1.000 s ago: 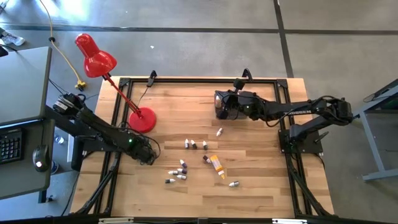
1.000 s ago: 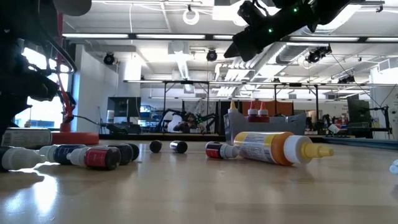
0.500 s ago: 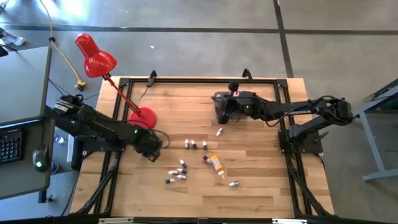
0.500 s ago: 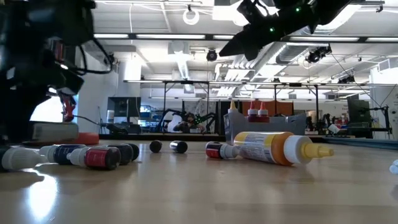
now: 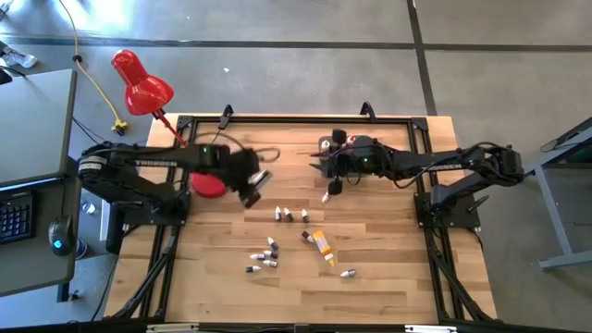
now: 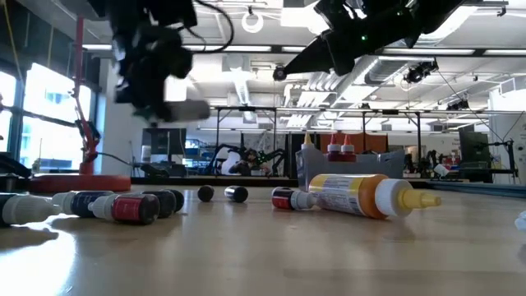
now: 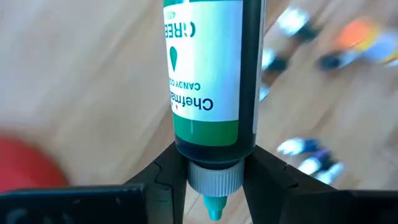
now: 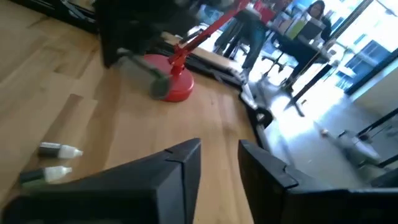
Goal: Pick & Place food coloring
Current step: Put the large green food coloring bottle into the bin
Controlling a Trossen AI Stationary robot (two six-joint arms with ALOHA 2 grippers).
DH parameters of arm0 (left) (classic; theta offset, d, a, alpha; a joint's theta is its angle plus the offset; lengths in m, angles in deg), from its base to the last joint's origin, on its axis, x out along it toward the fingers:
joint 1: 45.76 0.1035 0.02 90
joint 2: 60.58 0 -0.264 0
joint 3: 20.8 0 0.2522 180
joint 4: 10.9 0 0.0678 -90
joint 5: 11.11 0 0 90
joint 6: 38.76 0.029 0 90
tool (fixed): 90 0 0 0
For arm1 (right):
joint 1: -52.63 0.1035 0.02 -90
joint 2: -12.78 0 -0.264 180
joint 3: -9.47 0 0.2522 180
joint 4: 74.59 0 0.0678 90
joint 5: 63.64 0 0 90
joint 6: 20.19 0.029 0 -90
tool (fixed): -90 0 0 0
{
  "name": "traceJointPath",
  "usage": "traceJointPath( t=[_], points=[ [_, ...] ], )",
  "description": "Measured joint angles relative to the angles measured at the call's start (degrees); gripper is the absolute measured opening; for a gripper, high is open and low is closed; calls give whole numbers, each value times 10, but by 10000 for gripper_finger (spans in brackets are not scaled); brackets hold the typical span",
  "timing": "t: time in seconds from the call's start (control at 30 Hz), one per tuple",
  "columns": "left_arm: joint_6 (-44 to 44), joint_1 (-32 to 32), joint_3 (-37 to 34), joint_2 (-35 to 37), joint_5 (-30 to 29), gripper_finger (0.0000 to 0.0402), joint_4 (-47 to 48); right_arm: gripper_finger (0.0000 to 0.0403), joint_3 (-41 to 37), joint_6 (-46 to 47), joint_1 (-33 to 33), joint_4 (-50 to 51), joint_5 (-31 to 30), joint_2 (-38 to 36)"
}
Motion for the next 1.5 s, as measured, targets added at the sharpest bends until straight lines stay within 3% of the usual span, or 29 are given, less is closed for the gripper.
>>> traceJointPath(
  t=[0.23,0.47,0.57,0.77,1.13,1.23,1.4,1.5],
  points=[
    [51,71,29,-8,104,114,-127,130,0,-28,24,-50,24,72],
    [25,128,30,-75,150,114,-163,131,0,-190,68,-167,-113,141],
    [12,140,30,-113,227,115,-229,131,0,-236,80,-193,-163,153],
    [-71,151,30,-167,364,115,-334,131,0,-258,87,-173,-201,157],
    [-156,152,29,-188,385,115,-386,131,1,-307,88,-129,-227,156],
    [-140,163,30,-187,391,115,-380,131,0,-321,93,-139,-300,156],
    [-138,181,30,-187,392,115,-326,131,0,-365,115,-207,-519,155],
    [-128,189,30,-187,391,115,-310,131,0,-413,125,-231,-612,155]
  ],
)
